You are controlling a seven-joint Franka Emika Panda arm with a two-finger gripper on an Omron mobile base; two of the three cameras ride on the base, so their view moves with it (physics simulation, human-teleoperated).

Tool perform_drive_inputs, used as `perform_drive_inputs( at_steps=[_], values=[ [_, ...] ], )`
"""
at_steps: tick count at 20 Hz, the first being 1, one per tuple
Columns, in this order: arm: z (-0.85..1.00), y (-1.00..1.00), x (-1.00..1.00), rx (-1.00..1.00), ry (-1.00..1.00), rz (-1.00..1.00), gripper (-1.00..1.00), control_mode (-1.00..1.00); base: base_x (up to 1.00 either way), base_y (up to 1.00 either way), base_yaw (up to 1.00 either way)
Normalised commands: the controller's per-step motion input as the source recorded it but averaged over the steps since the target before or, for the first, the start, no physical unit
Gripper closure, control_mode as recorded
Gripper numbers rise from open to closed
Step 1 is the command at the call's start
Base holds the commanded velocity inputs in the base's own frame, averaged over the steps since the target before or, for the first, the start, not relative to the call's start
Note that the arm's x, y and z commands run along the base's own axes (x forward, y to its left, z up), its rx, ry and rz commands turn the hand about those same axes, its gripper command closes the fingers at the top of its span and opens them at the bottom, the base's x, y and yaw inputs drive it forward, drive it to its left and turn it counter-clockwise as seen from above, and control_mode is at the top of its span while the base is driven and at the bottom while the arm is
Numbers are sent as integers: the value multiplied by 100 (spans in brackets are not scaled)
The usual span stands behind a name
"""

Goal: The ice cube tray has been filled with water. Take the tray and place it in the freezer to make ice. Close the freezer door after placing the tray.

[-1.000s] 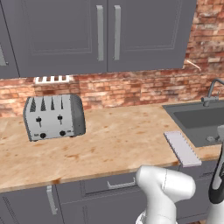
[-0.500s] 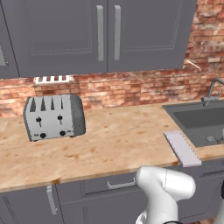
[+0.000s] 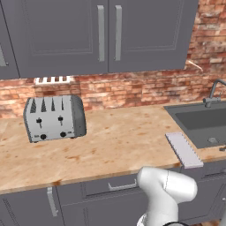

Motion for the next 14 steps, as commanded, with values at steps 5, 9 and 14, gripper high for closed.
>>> perform_drive_inputs(
  at_steps=[5, 9, 14],
  values=[
    [-27, 6, 0, 1, -7, 0, -100, -100, 0, 0, 0],
    [-20, 11, 0, 0, -7, 0, -100, -100, 0, 0, 0],
    [-17, 15, 0, 0, -6, 0, -100, -100, 0, 0, 0]
  ],
)
